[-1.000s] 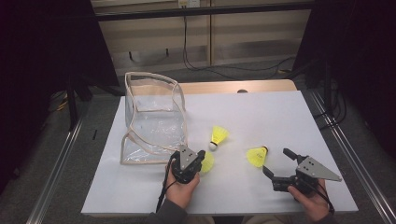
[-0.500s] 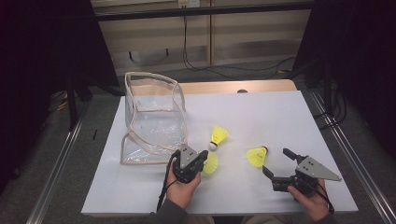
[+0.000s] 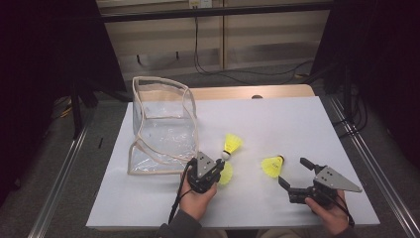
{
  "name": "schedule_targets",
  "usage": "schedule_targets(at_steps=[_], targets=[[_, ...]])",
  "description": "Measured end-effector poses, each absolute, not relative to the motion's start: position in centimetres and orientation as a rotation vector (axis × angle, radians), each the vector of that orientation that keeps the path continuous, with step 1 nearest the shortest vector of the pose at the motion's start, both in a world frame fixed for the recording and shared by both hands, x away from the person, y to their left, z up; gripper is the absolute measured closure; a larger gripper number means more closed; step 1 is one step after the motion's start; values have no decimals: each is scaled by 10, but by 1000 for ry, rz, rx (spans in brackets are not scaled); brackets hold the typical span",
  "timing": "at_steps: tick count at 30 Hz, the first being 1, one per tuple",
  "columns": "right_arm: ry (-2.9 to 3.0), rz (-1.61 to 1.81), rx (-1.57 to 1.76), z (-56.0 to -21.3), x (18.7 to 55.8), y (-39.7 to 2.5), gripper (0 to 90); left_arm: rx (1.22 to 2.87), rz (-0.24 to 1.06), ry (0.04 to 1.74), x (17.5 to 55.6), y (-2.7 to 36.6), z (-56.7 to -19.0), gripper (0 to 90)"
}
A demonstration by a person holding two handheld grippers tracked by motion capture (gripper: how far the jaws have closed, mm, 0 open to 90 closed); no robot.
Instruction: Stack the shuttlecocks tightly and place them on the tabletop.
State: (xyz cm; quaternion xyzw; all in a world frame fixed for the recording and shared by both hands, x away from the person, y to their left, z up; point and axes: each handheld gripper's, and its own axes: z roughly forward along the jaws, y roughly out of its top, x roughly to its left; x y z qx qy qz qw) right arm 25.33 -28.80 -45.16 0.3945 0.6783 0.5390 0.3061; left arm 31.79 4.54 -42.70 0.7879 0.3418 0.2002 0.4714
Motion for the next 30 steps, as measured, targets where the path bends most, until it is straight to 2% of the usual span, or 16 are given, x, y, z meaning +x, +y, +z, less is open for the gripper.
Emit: schedule_targets(at_steps=[7,30], targets=[[1790,1432,1043,-451,253,-289,24,1913,472,861,322,48,-422,897],[1788,1435,1042,-451,253,-288,23,1795,384,925,341,48,-389,900]])
